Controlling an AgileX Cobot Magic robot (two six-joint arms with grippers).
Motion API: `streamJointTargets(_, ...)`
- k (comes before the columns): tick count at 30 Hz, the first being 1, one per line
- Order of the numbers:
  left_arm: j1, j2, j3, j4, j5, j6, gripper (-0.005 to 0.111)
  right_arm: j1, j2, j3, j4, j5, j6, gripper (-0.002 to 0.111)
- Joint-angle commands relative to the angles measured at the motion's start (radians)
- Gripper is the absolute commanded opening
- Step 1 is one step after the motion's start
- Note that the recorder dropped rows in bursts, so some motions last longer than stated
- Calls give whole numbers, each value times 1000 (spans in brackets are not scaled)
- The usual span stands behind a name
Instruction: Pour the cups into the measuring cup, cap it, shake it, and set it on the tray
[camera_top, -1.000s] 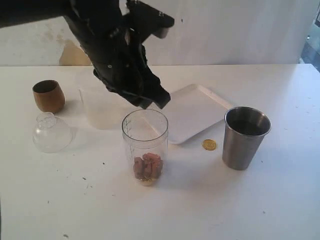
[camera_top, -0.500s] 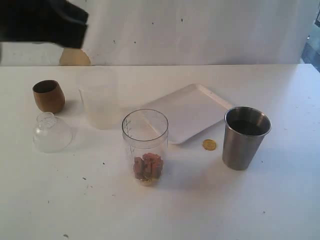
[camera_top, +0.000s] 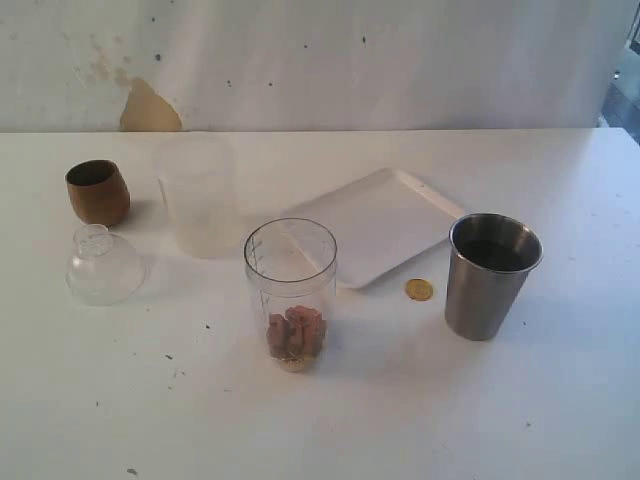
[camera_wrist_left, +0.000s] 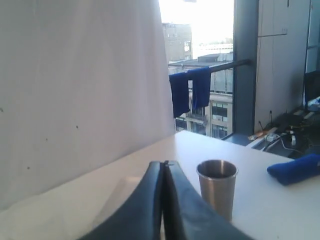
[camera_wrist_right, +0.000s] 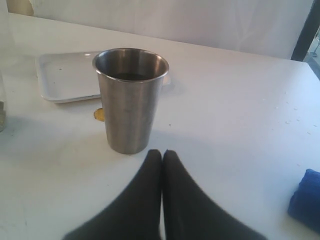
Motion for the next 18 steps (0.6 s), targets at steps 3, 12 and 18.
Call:
streamJointTargets(3,-2,-39,125,6,-3,-10,0,-3,0,-3,-5,-9,9,0)
streamJointTargets(12,-2,-39,164,11,19,19,0,-3,0,-3,-5,-9,9,0)
streamJointTargets(18,124,-47,168,-228,37,260,0,-3,0,-3,-5,-7,12,0)
